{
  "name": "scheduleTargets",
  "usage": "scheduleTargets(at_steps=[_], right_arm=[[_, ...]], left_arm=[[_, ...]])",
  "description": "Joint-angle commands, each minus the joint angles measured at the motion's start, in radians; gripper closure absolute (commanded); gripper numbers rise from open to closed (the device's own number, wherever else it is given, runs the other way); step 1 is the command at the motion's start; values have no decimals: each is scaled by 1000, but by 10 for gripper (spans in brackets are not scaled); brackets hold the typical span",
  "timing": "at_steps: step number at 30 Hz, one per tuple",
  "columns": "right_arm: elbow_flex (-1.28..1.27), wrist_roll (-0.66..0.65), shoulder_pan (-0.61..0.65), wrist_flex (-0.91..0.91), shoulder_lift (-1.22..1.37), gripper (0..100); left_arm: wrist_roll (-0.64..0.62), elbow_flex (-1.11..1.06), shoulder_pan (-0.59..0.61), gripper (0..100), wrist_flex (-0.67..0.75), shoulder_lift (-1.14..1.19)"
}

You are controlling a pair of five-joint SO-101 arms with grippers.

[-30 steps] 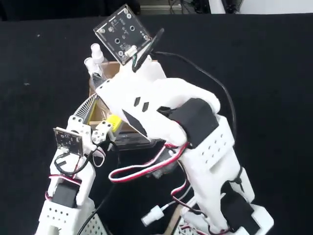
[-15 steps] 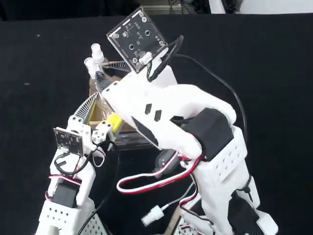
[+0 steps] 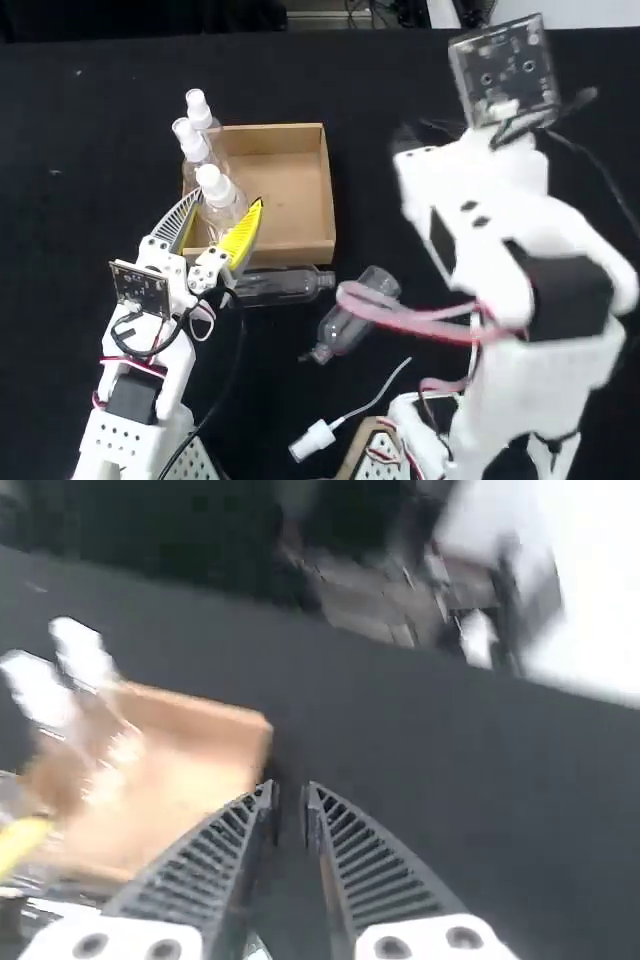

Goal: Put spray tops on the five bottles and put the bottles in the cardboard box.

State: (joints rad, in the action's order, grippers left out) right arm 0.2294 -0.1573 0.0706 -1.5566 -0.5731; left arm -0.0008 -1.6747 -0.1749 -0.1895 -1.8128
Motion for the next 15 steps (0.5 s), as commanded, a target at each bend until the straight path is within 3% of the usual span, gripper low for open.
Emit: scheduleTargets(at_steps=[1, 7, 15], right_arm=[[-202, -3, -110, 104, -30, 968], [-570, -2, -152, 339, -30, 967], [-858, 104, -55, 585, -30, 966]], left_arm=[[2, -24, -7, 968, 15, -5], [3, -24, 27, 968, 14, -2], [-8, -24, 177, 970, 25, -2]])
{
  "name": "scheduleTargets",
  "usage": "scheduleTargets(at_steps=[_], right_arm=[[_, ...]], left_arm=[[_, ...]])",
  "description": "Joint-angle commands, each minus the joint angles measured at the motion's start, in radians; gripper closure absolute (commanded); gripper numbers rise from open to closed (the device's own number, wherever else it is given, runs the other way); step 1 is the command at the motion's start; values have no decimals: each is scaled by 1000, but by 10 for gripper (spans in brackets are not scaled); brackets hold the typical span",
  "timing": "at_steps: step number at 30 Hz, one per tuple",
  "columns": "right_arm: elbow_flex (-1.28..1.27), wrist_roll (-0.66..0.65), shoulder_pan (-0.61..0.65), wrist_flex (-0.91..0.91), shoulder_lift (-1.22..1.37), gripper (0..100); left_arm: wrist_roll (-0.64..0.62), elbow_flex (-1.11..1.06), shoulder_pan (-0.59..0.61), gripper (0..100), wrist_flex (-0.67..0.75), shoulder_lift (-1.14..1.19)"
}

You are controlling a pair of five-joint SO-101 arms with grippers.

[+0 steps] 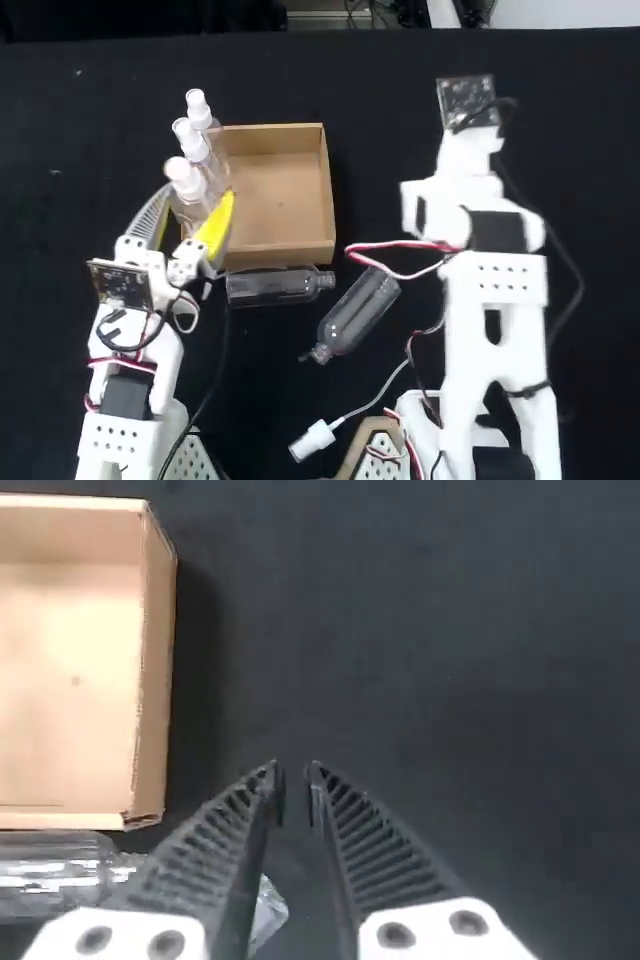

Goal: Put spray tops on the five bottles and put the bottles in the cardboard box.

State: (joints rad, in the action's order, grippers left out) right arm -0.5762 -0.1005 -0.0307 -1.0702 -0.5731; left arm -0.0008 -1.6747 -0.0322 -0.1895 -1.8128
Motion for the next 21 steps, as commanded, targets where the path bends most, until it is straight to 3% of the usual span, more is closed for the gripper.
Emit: scheduleTargets(at_steps=[1, 5, 9, 15, 21], right_arm=[[-84, 61, 55, 132, -30, 966], [-211, 117, 71, 273, -30, 966], [-314, 126, 66, 400, -30, 966], [-437, 126, 68, 582, -30, 968], [-475, 126, 72, 615, -24, 967]], left_arm=[[-8, -24, 35, 970, 25, -2], [-8, -24, 38, 970, 34, 0], [-8, -25, 42, 970, 129, 49], [-8, -30, 39, 970, 358, 308], [-8, -21, 39, 970, 583, 549]])
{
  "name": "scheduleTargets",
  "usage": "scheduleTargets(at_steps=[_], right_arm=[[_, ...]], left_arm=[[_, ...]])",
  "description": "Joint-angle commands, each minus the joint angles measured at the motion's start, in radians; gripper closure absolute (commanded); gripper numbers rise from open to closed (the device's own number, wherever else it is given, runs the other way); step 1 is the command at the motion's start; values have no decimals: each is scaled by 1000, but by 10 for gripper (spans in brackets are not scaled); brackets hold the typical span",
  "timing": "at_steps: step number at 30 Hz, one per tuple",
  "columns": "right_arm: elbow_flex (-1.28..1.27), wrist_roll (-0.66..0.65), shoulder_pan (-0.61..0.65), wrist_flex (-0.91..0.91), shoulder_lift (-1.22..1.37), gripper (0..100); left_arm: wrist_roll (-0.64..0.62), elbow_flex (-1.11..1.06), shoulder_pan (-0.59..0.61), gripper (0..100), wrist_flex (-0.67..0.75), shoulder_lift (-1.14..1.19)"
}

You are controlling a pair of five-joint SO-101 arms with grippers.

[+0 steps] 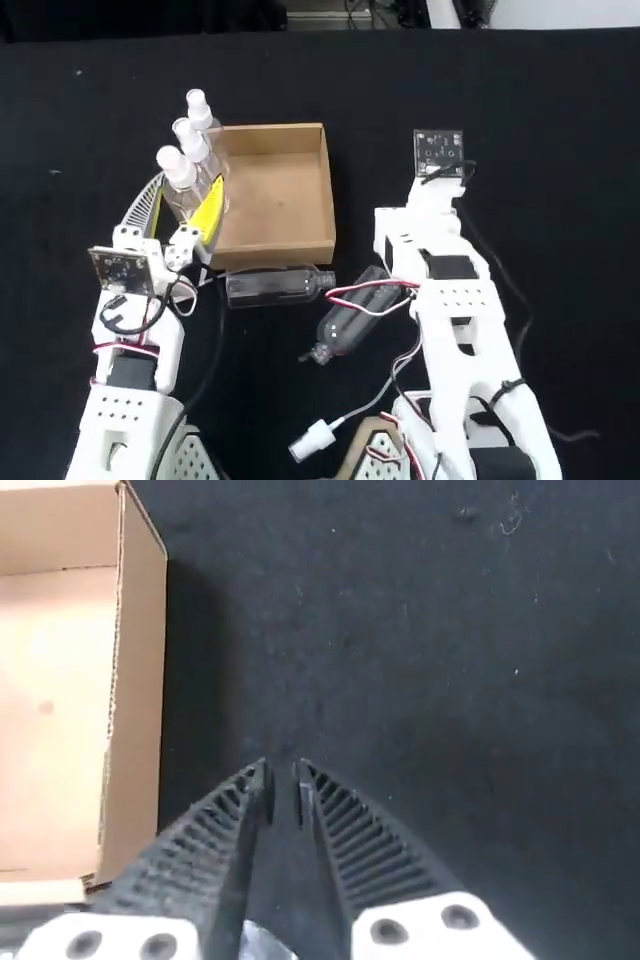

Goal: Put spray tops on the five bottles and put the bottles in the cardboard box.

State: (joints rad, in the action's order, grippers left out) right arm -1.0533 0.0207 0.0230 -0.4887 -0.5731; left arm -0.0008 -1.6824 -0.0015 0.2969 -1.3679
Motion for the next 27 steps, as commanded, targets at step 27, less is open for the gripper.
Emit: scheduleTargets(at_steps=[27], right_arm=[[5, 2, 20, 34, -24, 966]], left_arm=[[-8, 131, 10, 971, 227, 519]])
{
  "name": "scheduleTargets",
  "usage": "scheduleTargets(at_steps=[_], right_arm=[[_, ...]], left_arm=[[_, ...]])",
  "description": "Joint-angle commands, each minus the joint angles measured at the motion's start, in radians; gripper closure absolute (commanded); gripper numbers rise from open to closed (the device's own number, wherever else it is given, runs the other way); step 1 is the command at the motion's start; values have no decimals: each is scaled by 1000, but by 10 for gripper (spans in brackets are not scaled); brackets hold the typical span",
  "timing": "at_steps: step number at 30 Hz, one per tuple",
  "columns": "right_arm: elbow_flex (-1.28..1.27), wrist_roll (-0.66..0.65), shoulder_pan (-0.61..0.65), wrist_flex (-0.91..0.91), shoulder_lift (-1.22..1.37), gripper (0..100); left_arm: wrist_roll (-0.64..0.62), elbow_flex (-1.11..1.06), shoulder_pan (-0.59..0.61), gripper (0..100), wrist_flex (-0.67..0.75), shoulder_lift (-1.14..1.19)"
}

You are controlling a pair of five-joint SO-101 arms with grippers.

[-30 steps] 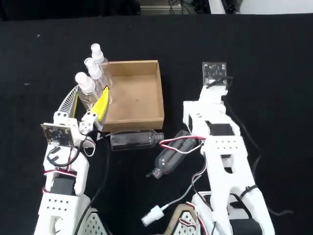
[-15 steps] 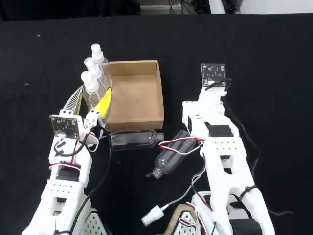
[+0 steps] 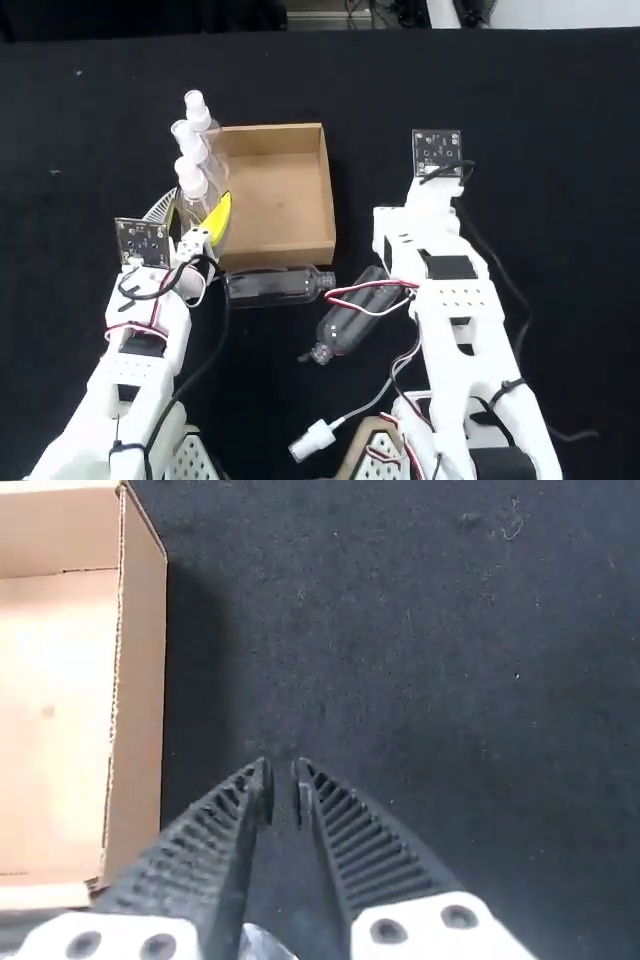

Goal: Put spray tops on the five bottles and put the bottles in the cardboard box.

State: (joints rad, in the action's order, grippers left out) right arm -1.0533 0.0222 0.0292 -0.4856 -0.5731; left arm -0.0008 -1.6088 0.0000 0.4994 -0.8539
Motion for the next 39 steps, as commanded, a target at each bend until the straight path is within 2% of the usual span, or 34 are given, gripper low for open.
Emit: scheduleTargets(at_steps=[1, 18, 23, 26, 29, 39], right_arm=[[5, 0, 14, 31, -24, 966], [4, -3, 14, 31, -24, 966], [4, -5, 14, 31, -24, 966], [4, -5, 14, 31, -24, 966], [4, -5, 14, 31, -24, 966], [5, -5, 14, 31, -24, 966]], left_arm=[[-8, 58, 8, 971, 25, 5], [-8, 59, 10, 971, 14, 12], [-40, 116, 38, 971, -15, 112], [-92, 134, 58, 971, 5, 166], [-92, 122, 51, 971, 58, 189], [-97, 87, 48, 967, 60, 180]])
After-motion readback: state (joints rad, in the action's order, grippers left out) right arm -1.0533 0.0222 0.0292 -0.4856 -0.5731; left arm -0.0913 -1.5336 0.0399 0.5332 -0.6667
